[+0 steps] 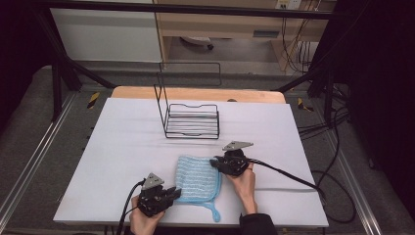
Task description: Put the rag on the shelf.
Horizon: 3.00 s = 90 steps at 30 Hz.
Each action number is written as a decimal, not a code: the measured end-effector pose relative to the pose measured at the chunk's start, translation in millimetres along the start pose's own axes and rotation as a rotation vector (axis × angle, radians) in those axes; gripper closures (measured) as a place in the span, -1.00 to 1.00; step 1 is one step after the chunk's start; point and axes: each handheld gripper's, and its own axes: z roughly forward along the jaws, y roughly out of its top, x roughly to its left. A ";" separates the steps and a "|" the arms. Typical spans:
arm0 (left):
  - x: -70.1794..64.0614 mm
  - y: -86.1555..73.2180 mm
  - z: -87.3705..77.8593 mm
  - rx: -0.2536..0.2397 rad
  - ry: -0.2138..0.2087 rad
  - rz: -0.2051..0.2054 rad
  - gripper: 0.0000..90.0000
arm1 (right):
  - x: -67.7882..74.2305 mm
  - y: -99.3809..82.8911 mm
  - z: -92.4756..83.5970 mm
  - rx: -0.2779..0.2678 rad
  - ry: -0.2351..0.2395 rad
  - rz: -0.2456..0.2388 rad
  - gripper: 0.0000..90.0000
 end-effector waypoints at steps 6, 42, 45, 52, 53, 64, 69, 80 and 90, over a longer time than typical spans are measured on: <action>11.2 16.4 -8.3 -0.026 0.025 0.025 0.17 | 3.9 2.7 -14.9 -0.080 -0.027 -0.039 0.06; 55.1 89.8 63.2 0.131 0.046 0.036 0.57 | 2.3 -22.3 -37.1 -0.085 -0.003 0.039 -0.52; 53.7 88.6 63.5 0.133 0.047 0.042 0.62 | -0.3 -18.5 -36.3 -0.092 -0.003 0.070 -0.40; 53.9 85.4 64.2 0.127 0.038 0.060 0.69 | -9.5 -5.6 -28.0 -0.109 0.002 0.140 -0.08; 54.6 84.7 64.2 0.122 0.032 0.057 0.70 | -9.4 -3.9 -25.9 -0.099 -0.004 0.140 -0.04; 51.6 82.8 64.8 0.113 0.053 0.096 0.71 | -7.1 -4.6 -6.0 -0.011 0.008 0.135 0.34; 50.5 82.6 64.9 0.112 0.059 0.104 0.71 | -5.7 -6.1 -3.3 0.015 0.027 0.170 0.43; 51.5 81.3 64.4 0.101 0.048 0.096 0.73 | -6.5 -6.1 -1.0 0.036 0.053 0.213 0.62; 53.5 82.8 60.3 0.096 0.024 0.073 0.81 | -7.8 -3.5 -3.6 0.036 0.068 0.230 0.75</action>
